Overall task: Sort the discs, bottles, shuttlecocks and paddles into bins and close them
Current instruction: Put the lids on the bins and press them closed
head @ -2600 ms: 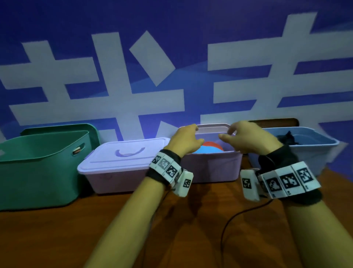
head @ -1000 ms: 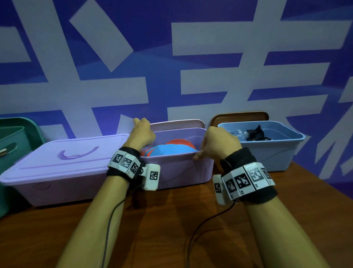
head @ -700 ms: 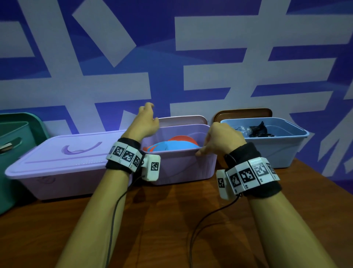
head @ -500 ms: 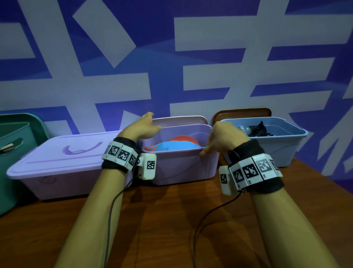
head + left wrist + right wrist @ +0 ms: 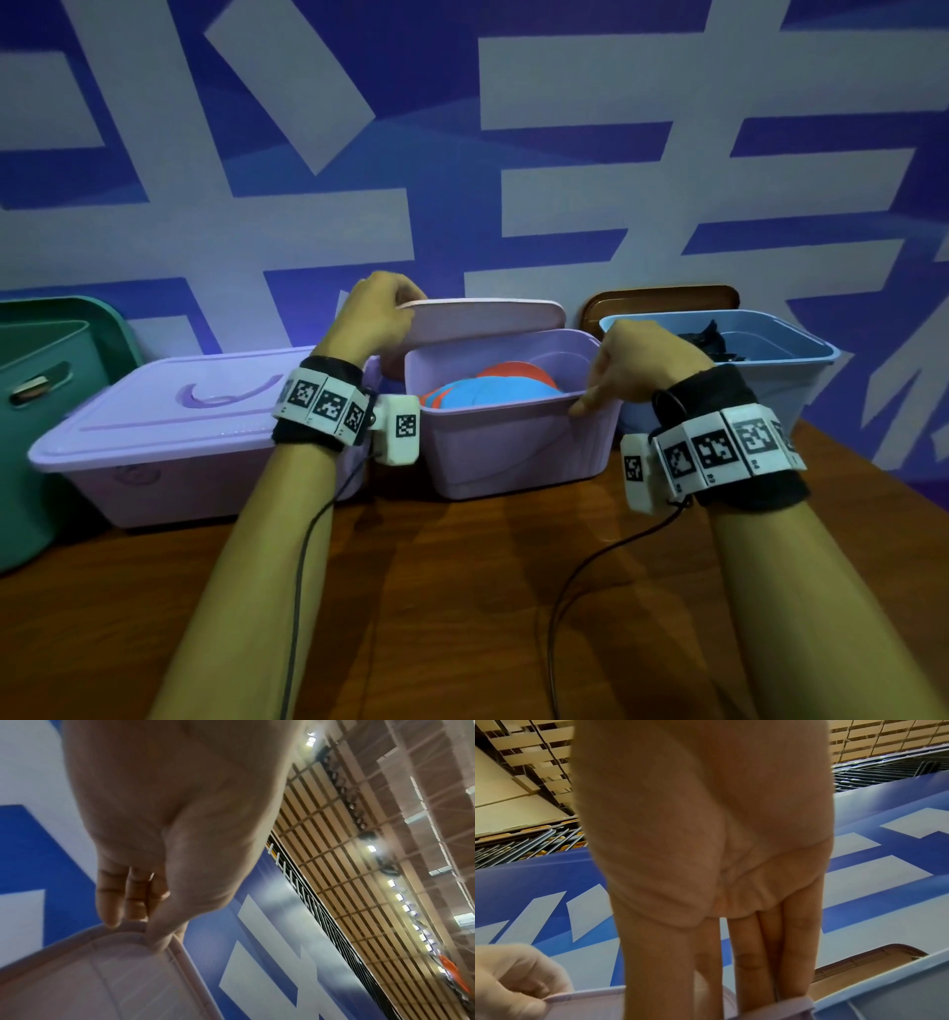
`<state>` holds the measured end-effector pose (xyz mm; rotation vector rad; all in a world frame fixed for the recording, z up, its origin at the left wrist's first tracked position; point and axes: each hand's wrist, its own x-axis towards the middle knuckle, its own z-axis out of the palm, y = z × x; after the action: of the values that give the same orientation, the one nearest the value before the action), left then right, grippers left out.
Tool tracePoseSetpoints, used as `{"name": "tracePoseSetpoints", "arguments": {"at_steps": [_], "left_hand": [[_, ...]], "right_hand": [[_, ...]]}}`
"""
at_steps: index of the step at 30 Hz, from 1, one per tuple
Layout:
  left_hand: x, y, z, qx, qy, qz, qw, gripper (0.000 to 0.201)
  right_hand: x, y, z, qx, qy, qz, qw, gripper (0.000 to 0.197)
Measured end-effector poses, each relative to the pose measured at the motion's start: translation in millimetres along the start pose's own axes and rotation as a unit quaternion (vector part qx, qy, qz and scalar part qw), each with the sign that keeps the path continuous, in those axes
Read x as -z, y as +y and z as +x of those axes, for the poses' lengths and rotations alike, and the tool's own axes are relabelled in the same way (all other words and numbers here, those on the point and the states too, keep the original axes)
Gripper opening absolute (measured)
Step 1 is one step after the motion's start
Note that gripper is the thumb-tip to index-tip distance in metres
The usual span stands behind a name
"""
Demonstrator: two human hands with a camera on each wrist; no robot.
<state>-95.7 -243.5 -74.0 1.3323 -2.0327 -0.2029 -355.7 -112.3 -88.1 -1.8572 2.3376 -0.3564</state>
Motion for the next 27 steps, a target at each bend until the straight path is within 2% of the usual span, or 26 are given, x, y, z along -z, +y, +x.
{"name": "tracePoseSetpoints", "arguments": {"at_steps": [4, 7, 9, 11, 12, 14, 16, 18, 22, 23, 24, 27], "left_hand": [[16, 10, -1, -0.061, 0.066, -0.006, 0.996, 0.021], [36, 25, -8, -0.140, 0.150, -0.019, 0.979, 0.017], [53, 40, -17, -0.191, 0.172, -0.059, 0.965, 0.016], [65, 52, -27, -0.228, 0.177, -0.099, 0.952, 0.015], [69, 56, -33, -0.237, 0.179, -0.112, 0.948, 0.014], [75, 62, -45, -0.245, 0.177, -0.120, 0.946, 0.012], [79, 63, -57, -0.242, 0.163, -0.132, 0.947, 0.011], [86, 59, -67, -0.234, 0.147, -0.142, 0.950, 0.015], [94, 41, -77, -0.216, 0.093, -0.111, 0.965, 0.033], [93, 38, -79, -0.218, 0.074, -0.104, 0.968, 0.039], [92, 36, -79, -0.216, 0.061, -0.097, 0.970, 0.046], [86, 31, -78, -0.195, 0.011, -0.065, 0.978, 0.057]], "right_hand": [[-2, 2, 4, -0.003, 0.006, -0.004, 1.000, 0.036], [-2, 4, 4, 0.002, 0.006, -0.011, 1.000, 0.038], [3, 5, -1, 0.021, -0.010, 0.002, 1.000, 0.037], [13, 7, -8, 0.068, -0.025, 0.075, 0.995, 0.041], [19, 8, -12, 0.089, -0.017, 0.160, 0.983, 0.041], [31, 13, -18, 0.095, 0.015, 0.366, 0.926, 0.027], [41, 20, -25, 0.069, 0.008, 0.505, 0.860, 0.024], [46, 22, -29, 0.046, -0.006, 0.605, 0.795, 0.029], [44, 14, -24, 0.032, -0.069, 0.798, 0.597, 0.050], [42, 11, -21, 0.025, -0.076, 0.812, 0.578, 0.057], [39, 7, -19, 0.019, -0.067, 0.808, 0.585, 0.056], [29, 2, -9, -0.028, 0.006, 0.739, 0.673, 0.039]]}}
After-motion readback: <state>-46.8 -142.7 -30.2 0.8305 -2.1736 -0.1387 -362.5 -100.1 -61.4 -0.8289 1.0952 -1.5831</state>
